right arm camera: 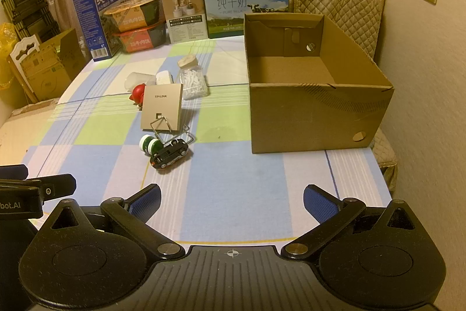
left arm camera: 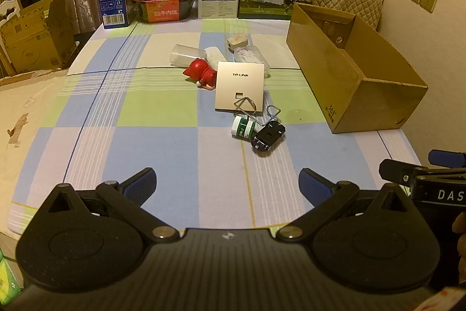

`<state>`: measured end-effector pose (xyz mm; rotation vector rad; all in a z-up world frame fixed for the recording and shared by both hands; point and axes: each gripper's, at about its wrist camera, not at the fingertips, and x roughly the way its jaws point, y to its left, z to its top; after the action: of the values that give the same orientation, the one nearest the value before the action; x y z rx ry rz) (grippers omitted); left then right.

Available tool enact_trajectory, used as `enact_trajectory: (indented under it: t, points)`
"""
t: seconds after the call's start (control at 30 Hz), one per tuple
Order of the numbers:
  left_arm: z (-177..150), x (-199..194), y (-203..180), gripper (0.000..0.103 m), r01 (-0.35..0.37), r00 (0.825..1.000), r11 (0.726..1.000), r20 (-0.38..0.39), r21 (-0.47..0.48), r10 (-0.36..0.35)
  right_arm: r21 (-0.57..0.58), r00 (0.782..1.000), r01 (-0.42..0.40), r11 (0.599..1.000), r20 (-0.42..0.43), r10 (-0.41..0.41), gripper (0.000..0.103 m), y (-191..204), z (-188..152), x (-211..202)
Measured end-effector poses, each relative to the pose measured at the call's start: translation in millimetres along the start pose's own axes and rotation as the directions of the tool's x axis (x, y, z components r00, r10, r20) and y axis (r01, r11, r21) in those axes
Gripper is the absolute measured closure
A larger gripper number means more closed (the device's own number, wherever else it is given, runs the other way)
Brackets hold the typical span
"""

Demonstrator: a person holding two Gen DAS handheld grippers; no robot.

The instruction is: Organize rigid objects

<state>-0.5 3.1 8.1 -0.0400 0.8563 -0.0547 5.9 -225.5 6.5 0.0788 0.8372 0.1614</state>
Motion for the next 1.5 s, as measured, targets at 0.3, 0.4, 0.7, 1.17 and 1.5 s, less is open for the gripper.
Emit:
enact_trajectory:
  t: [0.3, 0.4, 0.7, 1.17, 1.5]
  points:
    - [-2.4, 2.5, -0.1, 0.001, 0.004, 1.0, 1.0, -0.001, -0.005, -0.004, 0.001, 1.0, 0.001, 1.0, -0.001, -0.001, 0.002, -0.8, 0.5, -0.4]
    - [-3.1, 2.5, 0.3, 0.001, 0.008, 1.0, 1.0, -0.001, -0.006, -0.008, 0.0, 1.0, 0.002, 1.0, -0.001, -0.002, 0.002, -1.9, 0.0, -1.1]
    - [-3.6, 2.2, 1.1, 0.001, 0.01, 1.0, 1.0, -0.002, -0.009, -0.011, 0.001, 1.0, 0.004, 1.0, 0.0, -0.004, 0.002, -1.8, 0.9, -1.2]
    - [-4.3, 2.1, 4.6, 0.001, 0.014, 1.0, 1.0, -0.001, -0.019, -0.014, 0.0, 1.0, 0.007, 1.0, -0.001, -0.007, 0.002, -3.0, 1.8, -2.4]
    - [-2.4, 7.6, 6.2, 0.001, 0.023, 1.0, 0.999, -0.008, -0.024, -0.023, 0.002, 1.0, 0.014, 1.0, -0.012, -0.014, 0.002, -4.0, -1.5, 4.9]
